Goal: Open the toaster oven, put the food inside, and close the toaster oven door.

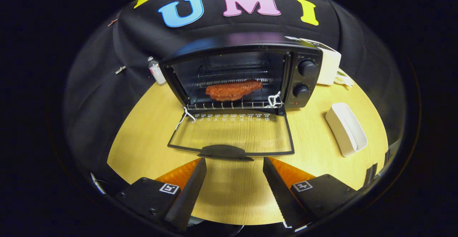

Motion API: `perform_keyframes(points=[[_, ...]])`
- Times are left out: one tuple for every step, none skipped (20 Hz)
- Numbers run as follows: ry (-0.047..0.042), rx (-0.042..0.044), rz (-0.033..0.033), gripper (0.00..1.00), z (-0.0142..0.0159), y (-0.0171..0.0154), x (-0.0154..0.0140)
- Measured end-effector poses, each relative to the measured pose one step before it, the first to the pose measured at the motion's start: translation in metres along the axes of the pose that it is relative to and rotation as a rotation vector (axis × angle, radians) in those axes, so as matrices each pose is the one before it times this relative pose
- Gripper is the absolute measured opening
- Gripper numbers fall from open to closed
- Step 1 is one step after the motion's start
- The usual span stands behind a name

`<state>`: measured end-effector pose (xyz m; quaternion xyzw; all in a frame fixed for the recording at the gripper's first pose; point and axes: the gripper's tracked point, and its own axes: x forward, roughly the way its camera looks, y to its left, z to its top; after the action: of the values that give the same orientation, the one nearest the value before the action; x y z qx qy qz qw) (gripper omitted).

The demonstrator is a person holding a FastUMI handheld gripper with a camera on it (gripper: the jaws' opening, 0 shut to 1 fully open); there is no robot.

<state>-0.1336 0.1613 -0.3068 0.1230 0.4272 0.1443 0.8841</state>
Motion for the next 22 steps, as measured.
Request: perform_keyframes(points=[[0.02056,-0.00218,-0.00397,0.98,-0.00636,-0.00078,0.0056],[0.01575,-0.0035,-0.00559,0.99,-0.00534,0.00002,0.00601],[0.01332,-0.00844,-0.009,0.98,-0.00451,-0.00021,0.00553],[0.01,-0.00881,-0.00952,0.99,-0.00404,-0.00076,0.00321],[0.00576,-0.00612,-0.00628,0.99,-0.00204,0.00041,0.00391],[0.00469,-0.00255,-0.00689,0.98,-0.00097,-0.00088,0.00399],[0.00444,0.00069,-0.00571,0.99,0.0004,0.00029,0.00331],[0.00165,0.00058,-0.0062,0.98,-0.00059,-0.00129,0.00329],[-0.00168,-0.0009,-0.0077,0.98,0.00115,0.00053,0.00285],[0.00012,-0.00094,-0.00533,0.98,0.0008,0.00009,0.00286],[0.00511,-0.00025,-0.00858,0.98,0.00033,0.00026,0.00405],[0.00363,0.00342,-0.00711,0.98,-0.00048,-0.0022,0.00225],[0.00164,0.00505,-0.00635,0.98,0.00063,-0.0009,0.00289],[-0.0002,0.00384,-0.00607,0.98,0.00084,-0.00357,0.00491],[0.00286,0.00272,-0.00012,0.98,0.00002,0.00032,0.00188],[0.00555,-0.00655,-0.00237,0.98,-0.00216,-0.00042,0.00332],[-0.0083,-0.01926,-0.01258,0.98,0.00358,-0.00246,0.00167],[0.00499,-0.02012,0.00041,0.99,-0.00154,-0.00112,0.00433],[0.00049,0.00107,-0.00426,0.98,0.00043,-0.00013,0.00077],[0.00401,0.00447,-0.00062,0.98,0.00089,-0.00072,-0.00449],[-0.00421,0.00403,-0.00077,0.97,0.00183,-0.00011,-0.0012],[-0.00736,-0.00552,0.00026,0.98,0.00101,0.00003,-0.00227]])
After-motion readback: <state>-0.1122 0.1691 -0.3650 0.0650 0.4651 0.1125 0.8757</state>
